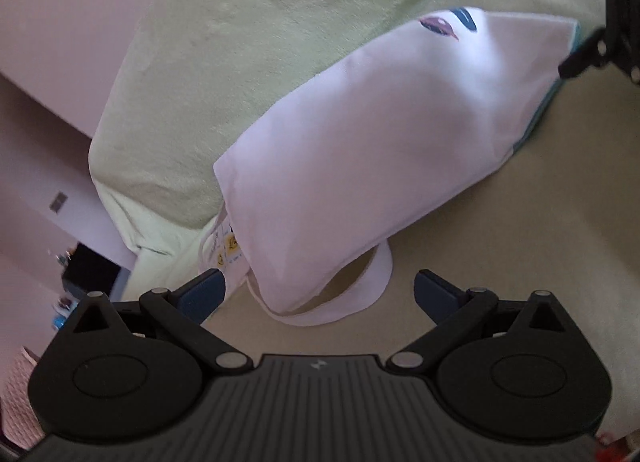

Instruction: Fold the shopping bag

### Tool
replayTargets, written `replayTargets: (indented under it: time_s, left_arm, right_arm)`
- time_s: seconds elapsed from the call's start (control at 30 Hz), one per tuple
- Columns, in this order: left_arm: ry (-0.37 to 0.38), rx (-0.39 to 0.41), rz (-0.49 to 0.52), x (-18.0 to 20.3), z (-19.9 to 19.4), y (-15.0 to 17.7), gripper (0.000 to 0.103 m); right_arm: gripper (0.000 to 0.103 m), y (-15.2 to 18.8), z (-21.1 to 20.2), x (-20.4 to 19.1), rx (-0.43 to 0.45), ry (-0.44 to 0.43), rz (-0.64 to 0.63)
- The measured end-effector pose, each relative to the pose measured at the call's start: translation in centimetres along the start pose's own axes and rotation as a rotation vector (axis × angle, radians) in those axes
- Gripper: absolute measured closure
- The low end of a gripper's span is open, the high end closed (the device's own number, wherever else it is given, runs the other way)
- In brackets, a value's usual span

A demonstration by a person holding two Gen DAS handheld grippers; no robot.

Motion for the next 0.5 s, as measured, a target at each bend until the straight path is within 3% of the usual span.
replayTargets:
  time_s: [0.13,0.27,0.33,0.37,0.4,0.5]
  left_arm:
    - [-0.050,0.047,0.160,1.8,1.7,-0.6,0.002]
    - [-0.048,0.084,0.210,2.8,3.0,-1.2,0.009]
    - [-0.024,0.085,0.176,2.8,3.4,-1.5,0.026]
    - [-0.008,0.077,0.153,2.7,3.7,-1.5,0.045]
    - [0.009,0.068,0.127,2.7,4.0,-1.5,0.054]
    - [0.043,0.061,0.013,1.8,4.4,-1.6,0.060]
  right_arm:
    - [0.011,0.0,0.4,-1.7,-0.015,-0.027,-0.012]
    - [0.011,0.1,1.1,-2.6,-0.026,-0.056,-0.036]
    - [0.011,0.2,1.4,-2.9,-0.027,-0.061,-0.049]
    - [0.011,0.2,1.5,-2.9,-0.027,-0.057,-0.052]
    - [0.011,0.2,1.7,-2.9,-0.027,-0.053,-0.054]
    - [0.012,-0.2,2.9,-2.6,-0.038,-0.016,-0.053]
Point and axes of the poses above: each gripper's, at about its wrist camera, not at the fingertips, and z roughly the way its jaws point, x to its right, y to its underside, the point moved 9 cm from there along z, roughly the way its jaws point, and after that the axes turned 7 degrees about z, right-handed, at the moved point
